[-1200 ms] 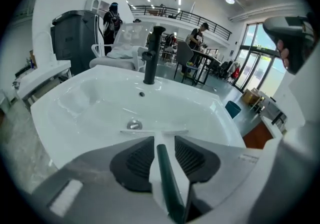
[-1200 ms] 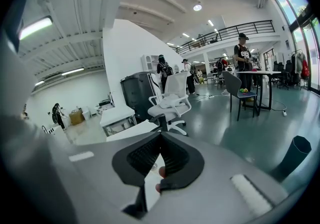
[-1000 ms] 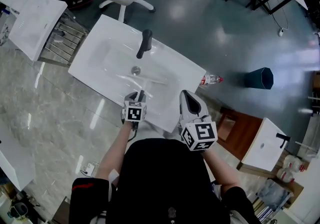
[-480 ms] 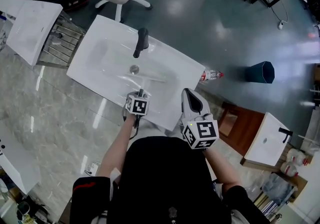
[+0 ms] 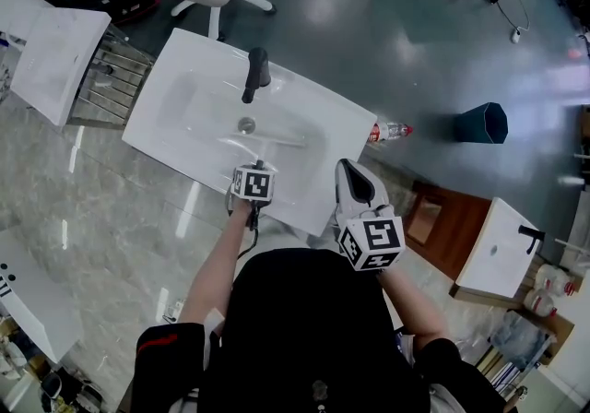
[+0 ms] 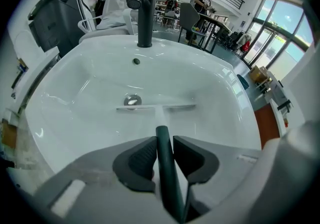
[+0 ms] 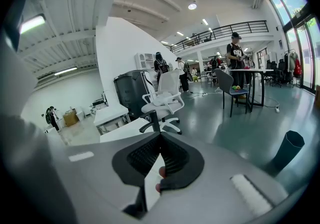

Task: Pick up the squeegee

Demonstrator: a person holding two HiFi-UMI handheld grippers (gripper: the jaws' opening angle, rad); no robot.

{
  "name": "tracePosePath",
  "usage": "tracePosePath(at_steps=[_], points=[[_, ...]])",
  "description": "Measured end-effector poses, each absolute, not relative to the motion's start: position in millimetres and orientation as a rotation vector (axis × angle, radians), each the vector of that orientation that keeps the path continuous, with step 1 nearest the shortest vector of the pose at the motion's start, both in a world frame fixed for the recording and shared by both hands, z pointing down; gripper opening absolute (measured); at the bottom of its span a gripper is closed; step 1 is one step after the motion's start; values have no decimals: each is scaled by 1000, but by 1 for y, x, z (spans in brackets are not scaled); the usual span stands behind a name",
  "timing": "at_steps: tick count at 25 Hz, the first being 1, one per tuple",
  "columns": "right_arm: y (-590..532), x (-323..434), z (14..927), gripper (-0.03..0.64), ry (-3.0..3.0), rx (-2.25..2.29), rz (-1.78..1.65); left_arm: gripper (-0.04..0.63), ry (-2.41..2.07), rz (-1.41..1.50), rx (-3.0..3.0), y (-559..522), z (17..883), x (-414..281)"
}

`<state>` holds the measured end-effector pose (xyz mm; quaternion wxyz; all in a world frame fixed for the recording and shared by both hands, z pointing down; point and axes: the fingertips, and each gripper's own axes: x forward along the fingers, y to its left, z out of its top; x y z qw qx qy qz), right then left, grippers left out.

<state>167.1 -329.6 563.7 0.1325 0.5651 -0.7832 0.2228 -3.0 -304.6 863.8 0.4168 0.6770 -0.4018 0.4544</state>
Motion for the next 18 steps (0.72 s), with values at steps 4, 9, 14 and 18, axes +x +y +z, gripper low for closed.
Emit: tracePosePath(at_steps=[4, 9, 14, 18], points=[[-326, 165, 563, 3, -2275, 1637, 645, 109, -1054, 1108, 1720, -308, 859, -6], [-318, 162, 561, 3, -2269, 1645, 640, 107, -1068, 1063, 1767, -305, 854, -6], [-307, 158, 561, 3, -2257, 1664, 635, 107, -1061, 1011, 1850, -300, 844, -6], [-297, 156, 560, 3, -2245, 1684, 637, 107, -1049, 980, 1925, -295, 834, -7]])
